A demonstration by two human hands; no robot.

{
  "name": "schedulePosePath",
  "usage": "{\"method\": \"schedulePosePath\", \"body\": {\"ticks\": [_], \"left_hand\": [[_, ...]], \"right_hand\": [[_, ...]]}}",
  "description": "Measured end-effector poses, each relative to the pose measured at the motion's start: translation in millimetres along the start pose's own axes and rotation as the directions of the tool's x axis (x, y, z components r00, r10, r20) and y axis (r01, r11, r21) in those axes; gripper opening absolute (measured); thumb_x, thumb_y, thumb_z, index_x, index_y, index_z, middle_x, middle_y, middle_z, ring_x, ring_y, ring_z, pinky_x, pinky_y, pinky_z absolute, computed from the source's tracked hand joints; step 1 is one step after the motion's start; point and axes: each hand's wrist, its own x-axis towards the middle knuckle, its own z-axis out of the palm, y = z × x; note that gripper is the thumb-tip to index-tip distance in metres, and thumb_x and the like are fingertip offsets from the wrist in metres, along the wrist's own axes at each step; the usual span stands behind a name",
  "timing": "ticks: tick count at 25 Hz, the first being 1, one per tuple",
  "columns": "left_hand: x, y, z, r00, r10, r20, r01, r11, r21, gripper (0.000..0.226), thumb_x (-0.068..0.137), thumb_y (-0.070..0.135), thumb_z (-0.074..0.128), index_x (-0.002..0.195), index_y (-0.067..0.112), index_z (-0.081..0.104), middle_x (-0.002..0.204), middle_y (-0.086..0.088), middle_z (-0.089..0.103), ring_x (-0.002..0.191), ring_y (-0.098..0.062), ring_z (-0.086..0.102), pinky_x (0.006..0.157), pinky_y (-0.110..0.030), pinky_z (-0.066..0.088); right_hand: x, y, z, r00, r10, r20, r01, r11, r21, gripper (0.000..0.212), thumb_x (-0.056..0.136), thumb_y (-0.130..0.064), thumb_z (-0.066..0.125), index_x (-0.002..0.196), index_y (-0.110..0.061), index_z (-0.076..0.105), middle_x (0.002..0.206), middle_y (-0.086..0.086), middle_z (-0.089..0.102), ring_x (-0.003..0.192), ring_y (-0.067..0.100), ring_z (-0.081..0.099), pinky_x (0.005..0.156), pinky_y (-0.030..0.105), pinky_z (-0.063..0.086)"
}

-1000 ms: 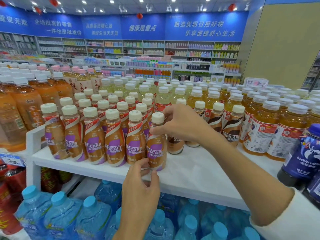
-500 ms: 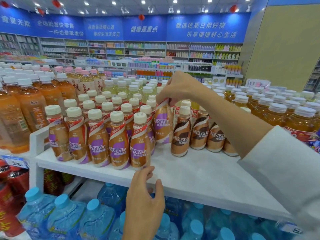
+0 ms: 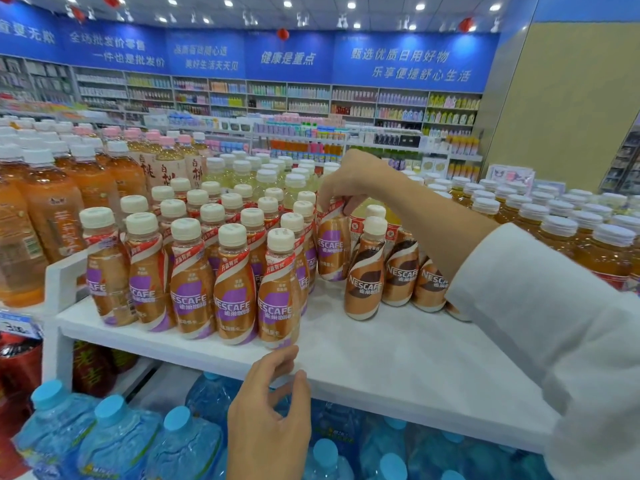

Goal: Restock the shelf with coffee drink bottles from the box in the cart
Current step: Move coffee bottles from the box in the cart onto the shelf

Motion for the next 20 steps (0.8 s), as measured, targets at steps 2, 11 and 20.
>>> {"method": "schedulePosePath", "body": {"ticks": [2,11,20], "left_hand": [[1,-3,-1,1.0,-0.002,-0.005,0.002,1.0,0.008,0.035,0.086,0.005,0.072,0.108,0.032,0.067,0.108,0.015,0.069,0.102,0.004,0.063,0.073,0.005,0.042],[-18,-11,-13,0.999,-0.026,-0.032,0.024,0.997,-0.067,0.035,0.081,-0.002,0.075,0.096,0.03,0.075,0.092,0.022,0.074,0.097,0.009,0.065,0.072,0.001,0.048],[-31,-37,-32,0.969,-0.212,0.129,0.231,0.962,-0.147,0.03,0.083,-0.003,0.072,0.098,0.023,0.072,0.094,0.024,0.074,0.095,0.007,0.066,0.068,-0.003,0.051]], "right_hand": [[3,-3,2,1.0,-0.001,0.005,0.001,0.999,-0.043,0.023,0.072,-0.016,0.083,0.079,-0.006,0.064,0.085,0.007,0.071,0.068,0.023,0.077,0.075,0.038,0.064],[2,-3,15,0.985,0.019,0.17,0.021,0.973,-0.23,0.03,0.087,-0.007,0.074,0.113,0.0,0.06,0.152,0.015,0.045,0.104,0.034,0.072,0.094,0.042,0.058],[20,13,18,0.992,-0.025,0.121,0.05,0.976,-0.211,0.044,0.083,-0.015,0.079,0.118,-0.009,0.053,0.129,0.013,0.062,0.081,0.025,0.072,0.081,0.04,0.063]]}}
